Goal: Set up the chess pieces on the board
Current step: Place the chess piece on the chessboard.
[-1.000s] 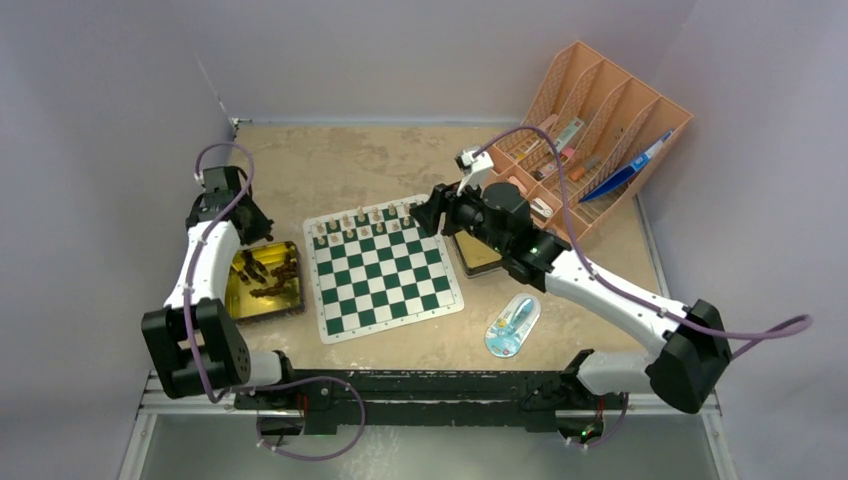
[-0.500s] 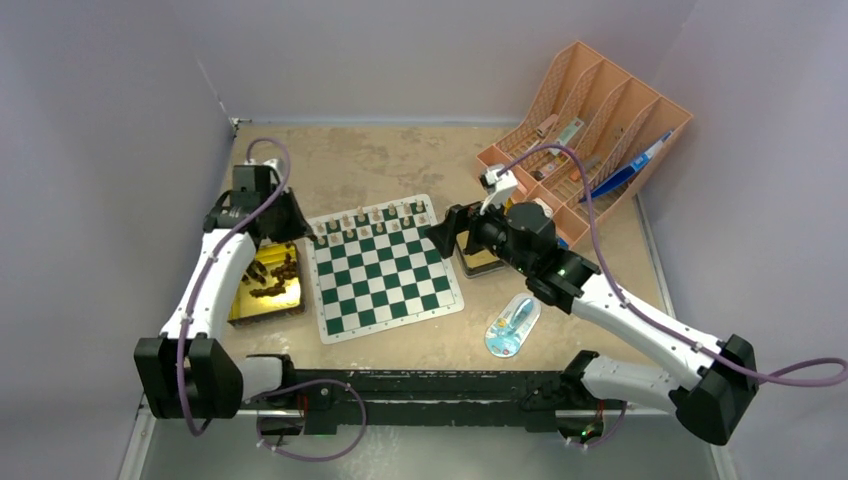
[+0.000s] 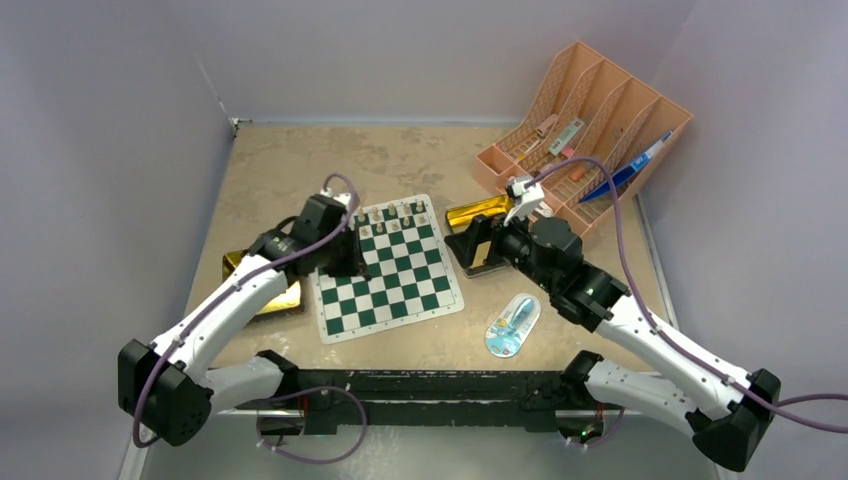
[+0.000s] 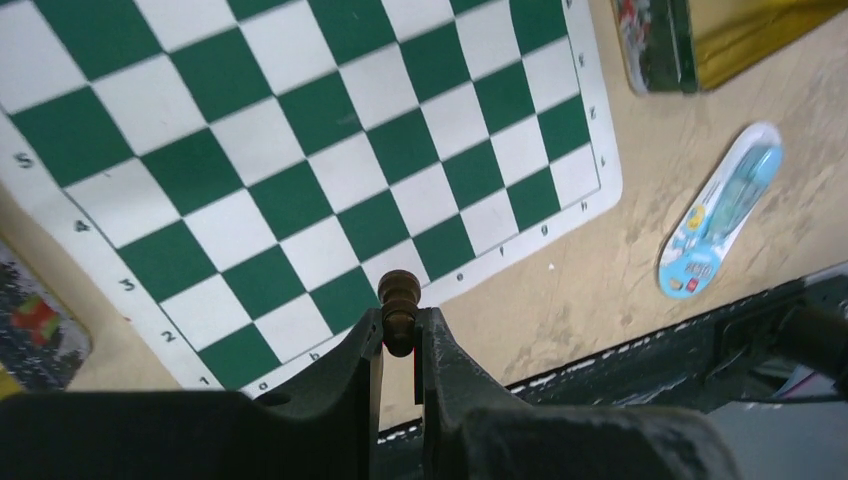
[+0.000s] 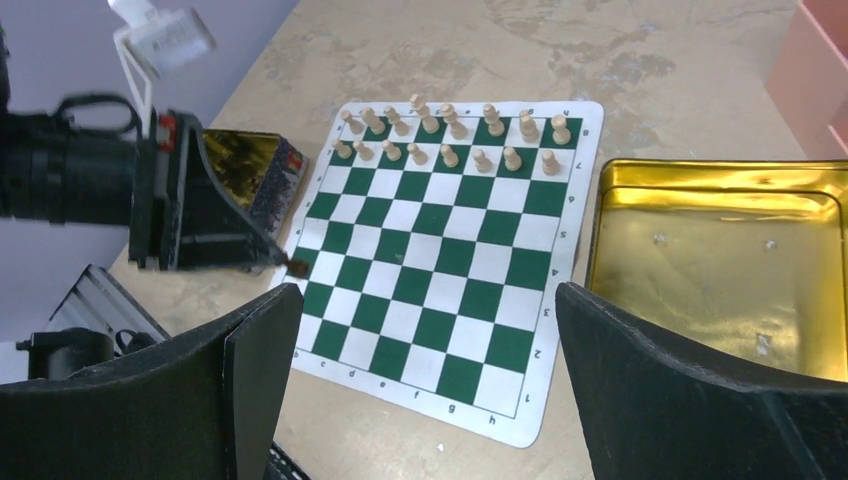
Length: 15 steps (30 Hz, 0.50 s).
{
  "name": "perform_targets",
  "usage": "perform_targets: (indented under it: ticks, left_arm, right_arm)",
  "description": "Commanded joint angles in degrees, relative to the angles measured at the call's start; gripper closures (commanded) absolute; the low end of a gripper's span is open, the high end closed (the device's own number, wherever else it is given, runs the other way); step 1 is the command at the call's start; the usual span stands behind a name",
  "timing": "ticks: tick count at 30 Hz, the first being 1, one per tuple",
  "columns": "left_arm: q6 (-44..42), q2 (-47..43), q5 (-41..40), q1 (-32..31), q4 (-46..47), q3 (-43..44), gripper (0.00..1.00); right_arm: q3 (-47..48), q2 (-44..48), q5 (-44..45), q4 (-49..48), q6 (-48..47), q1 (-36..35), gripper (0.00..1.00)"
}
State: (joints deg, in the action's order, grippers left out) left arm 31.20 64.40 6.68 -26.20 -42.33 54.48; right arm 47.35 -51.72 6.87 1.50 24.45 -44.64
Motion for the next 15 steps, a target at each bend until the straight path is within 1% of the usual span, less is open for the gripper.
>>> perform_targets:
  ticks: [1, 7, 15]
  left_arm:
    - [6.05, 2.15, -7.75, -8.3, 0.07, -0.91, 1.0]
    - [9.22, 7.53, -14.24, -16.65, -0.55, 0.33, 1.0]
    - [10.21, 13.8, -15.79, -20.68, 2.4, 0.03, 1.0]
  right_arm:
    - [-0.94, 2.75, 3.5, 0.69, 1.37, -0.19, 0.01]
    - [-1.51, 4.58, 4.35, 1.97, 2.1, -0.25, 0.01]
    - [-1.64, 5.81, 5.08, 3.05, 2.14, -0.32, 0.01]
